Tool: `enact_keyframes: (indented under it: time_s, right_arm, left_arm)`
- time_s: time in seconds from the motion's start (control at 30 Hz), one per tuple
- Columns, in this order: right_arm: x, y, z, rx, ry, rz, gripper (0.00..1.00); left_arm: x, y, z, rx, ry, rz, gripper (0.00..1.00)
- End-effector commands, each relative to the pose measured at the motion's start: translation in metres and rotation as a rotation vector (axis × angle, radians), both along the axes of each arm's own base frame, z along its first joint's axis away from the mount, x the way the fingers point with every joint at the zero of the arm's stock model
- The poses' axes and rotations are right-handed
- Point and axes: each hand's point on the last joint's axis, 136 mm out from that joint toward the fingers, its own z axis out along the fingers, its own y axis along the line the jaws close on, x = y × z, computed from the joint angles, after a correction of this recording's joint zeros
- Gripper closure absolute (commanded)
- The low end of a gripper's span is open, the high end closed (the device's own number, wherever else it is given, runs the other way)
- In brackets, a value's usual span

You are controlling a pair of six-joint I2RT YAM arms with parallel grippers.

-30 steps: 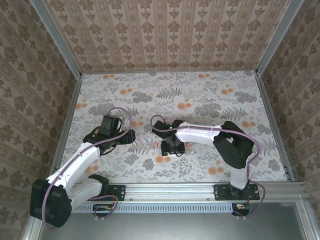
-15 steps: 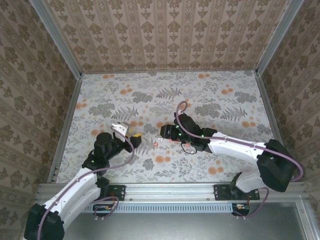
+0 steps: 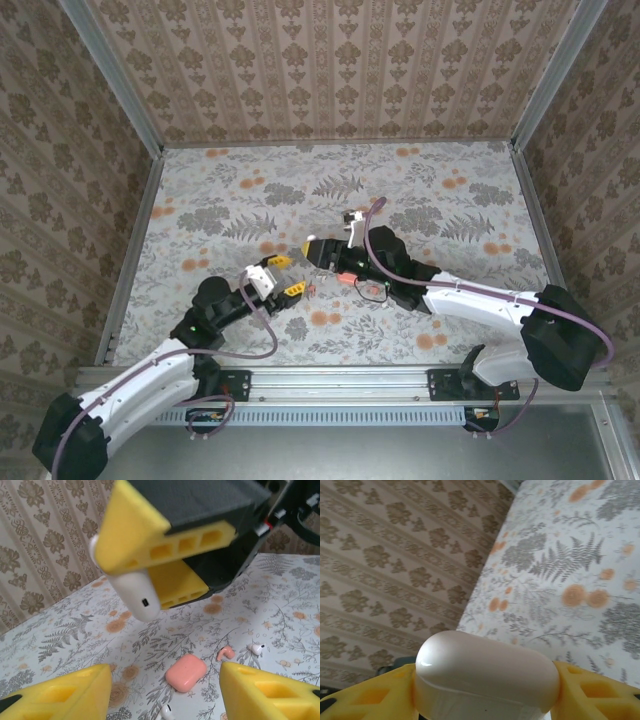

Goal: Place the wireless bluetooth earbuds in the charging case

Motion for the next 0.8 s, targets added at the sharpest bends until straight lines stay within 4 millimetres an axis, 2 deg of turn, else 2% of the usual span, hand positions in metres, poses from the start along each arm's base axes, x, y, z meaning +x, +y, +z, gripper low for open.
enact_keyframes:
  time_s: [0.0,0.33,0.47,0.5,0.77]
  right_arm:
    - [-0.013,0.011,0.015,0.076,-0.030,0.068,0.41]
    - [-0.023,0.022,0.005,0.090,0.000,0.101,0.41]
    - [-0.026,0.026,0.011,0.112,-0.007,0.116,0.41]
    - [-0.024,0.030,0.000,0.096,0.010,0.118,0.41]
    - [-0.026,0.032,-0.003,0.102,0.016,0.126,0.41]
  left_arm:
    - [0.001,-0.002,0.014,-0.015,-0.100,0.006,0.41]
    - [0.010,-0.003,0.035,-0.114,-0.091,0.051,0.43]
    - [0.013,-0.004,0.040,-0.138,-0.073,0.056,0.45]
    - [0.013,-0.005,0.042,-0.144,-0.070,0.057,0.45]
    - [0.015,-0.003,0.052,-0.195,-0.054,0.075,0.50]
